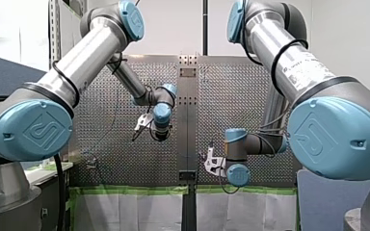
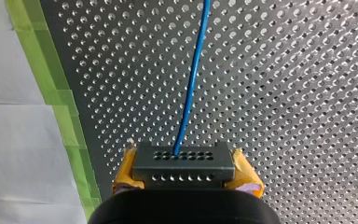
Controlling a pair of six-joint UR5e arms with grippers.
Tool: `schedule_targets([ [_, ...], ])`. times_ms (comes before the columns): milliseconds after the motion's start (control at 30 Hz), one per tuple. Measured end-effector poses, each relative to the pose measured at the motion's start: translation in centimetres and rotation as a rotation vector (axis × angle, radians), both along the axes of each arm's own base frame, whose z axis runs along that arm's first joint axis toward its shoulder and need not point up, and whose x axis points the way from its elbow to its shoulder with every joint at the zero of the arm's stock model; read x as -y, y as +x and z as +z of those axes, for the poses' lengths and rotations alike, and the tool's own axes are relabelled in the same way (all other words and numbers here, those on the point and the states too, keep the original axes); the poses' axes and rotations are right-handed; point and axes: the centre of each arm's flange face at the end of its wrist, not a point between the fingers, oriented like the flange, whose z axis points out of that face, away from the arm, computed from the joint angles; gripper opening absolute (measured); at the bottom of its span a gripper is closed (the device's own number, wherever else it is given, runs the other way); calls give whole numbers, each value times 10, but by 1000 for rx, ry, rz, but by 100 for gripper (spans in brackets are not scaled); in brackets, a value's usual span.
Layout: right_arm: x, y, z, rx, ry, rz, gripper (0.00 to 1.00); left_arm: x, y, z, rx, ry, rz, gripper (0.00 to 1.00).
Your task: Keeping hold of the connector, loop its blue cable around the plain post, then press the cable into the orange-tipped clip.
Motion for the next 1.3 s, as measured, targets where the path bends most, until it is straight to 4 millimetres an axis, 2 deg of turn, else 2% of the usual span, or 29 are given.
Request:
schedule_targets([
  [300, -2, 1, 0, -4, 0, 5, 13, 14, -5, -44, -53, -28, -44, 100],
  [633, -2, 2, 0, -12, 0, 8, 13, 36, -14, -51, -53, -74, -112, 100],
  [733, -3, 2, 0, -13, 0, 9, 13, 44, -21, -59, -71, -69, -132, 100],
  [867, -3, 3, 0, -16, -2, 11, 13, 55, -34, -80, -110, -52, -158, 100],
  [1067, -4, 4, 0, -19, -3, 14, 13, 75, -47, -94, -111, -91, -195, 100],
  [1300, -5, 5, 0, -24, -3, 17, 13, 92, -65, -120, -131, -108, -222, 100],
])
